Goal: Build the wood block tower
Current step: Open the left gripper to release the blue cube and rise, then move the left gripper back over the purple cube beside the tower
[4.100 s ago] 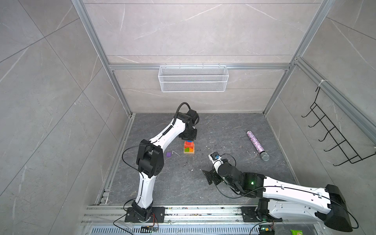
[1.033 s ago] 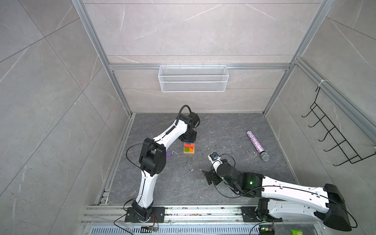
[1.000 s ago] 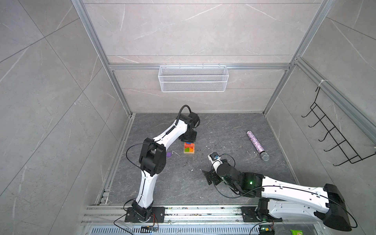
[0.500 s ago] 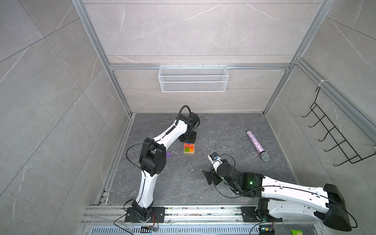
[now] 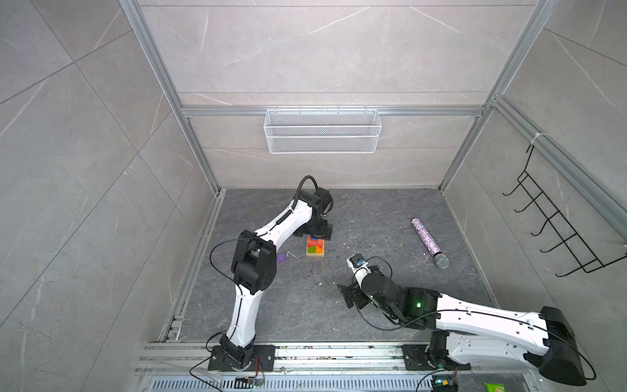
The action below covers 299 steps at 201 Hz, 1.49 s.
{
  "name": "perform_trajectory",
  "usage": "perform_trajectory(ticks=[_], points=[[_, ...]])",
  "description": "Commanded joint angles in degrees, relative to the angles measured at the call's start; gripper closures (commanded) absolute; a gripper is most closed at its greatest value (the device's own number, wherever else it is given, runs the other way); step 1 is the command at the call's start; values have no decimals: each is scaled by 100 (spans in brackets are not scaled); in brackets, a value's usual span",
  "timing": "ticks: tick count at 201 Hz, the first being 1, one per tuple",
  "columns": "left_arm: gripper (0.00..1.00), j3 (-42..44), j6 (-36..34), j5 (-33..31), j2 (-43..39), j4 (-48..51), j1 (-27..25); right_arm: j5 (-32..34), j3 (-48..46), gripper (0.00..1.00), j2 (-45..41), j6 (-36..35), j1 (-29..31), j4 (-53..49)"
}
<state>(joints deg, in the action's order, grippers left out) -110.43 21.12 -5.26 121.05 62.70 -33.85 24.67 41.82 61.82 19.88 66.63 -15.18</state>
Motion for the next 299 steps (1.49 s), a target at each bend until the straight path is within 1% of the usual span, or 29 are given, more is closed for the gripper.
perform_trajectory(ticks=[1,33,58,108,122,136,156,219,250,282,299], points=[[0,-23,-4,43,-478,63,-59,30,-1,4,-41,78,34,-36],[0,-22,-131,-177,-659,76,-200,4,10,4,-13,95,43,-19],[0,145,-24,-224,-952,5,-248,-14,-43,4,-29,130,44,18],[0,826,174,-152,-1704,-280,-247,-57,-73,4,-139,95,59,25],[0,1110,266,-143,-1943,-373,-238,-101,-93,2,-178,65,60,72],[0,1368,319,-183,-2127,-414,-228,-141,-46,1,-189,43,78,93],[0,1736,440,-396,-2356,-360,-193,-78,-3,1,-188,25,87,88],[0,2982,572,-336,-3105,-541,282,126,-44,1,-179,34,149,277],[0,3531,595,-143,-3499,-729,572,154,-66,1,-171,-5,160,226],[0,3997,603,-27,-3684,-879,836,152,-58,1,-43,6,170,279],[2,4212,652,55,-3669,-1002,951,276,-68,1,-21,75,192,301]])
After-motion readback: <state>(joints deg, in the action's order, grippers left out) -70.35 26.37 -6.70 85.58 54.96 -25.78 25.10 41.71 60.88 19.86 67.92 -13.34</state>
